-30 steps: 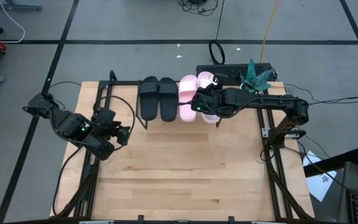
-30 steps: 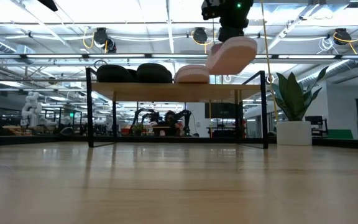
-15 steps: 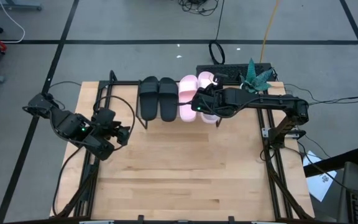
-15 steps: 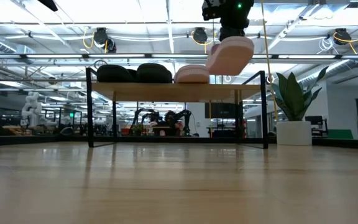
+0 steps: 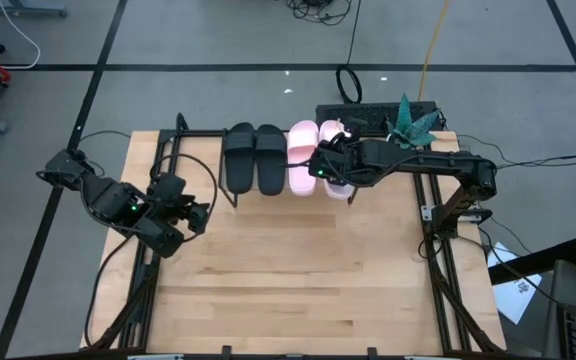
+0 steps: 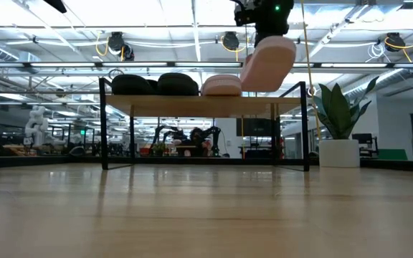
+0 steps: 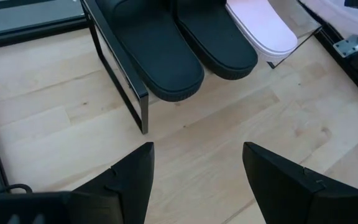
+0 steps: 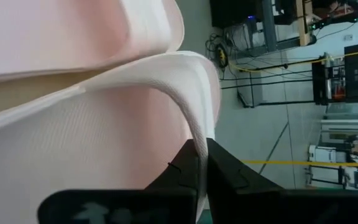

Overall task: Pick and place slides into the shelf
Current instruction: Put the pink slipper on the shelf

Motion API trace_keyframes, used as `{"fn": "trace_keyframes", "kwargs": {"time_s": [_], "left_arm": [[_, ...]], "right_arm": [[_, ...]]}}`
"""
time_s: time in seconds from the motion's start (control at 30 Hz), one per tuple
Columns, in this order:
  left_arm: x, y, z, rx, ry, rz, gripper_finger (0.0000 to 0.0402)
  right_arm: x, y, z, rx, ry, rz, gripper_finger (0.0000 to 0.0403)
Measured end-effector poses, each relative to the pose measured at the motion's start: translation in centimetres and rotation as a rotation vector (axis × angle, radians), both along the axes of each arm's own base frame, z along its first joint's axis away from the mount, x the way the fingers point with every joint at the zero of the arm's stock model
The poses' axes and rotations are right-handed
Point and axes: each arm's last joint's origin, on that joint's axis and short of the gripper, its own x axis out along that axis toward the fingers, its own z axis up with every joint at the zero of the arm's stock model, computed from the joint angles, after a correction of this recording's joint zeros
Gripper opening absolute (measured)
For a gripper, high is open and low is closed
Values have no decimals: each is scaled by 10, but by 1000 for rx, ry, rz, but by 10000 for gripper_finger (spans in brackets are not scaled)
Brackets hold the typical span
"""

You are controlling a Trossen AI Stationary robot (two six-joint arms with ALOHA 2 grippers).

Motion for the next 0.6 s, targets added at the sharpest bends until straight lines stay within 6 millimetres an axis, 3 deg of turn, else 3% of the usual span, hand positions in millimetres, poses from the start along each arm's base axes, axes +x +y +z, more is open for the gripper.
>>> {"fn": "trace_keyframes", "kwargs": {"time_s": [0.6], "left_arm": [[0,0,0,0,0,0,239]], "right_arm": [[1,-3,0,27,-22,-2,0]]}}
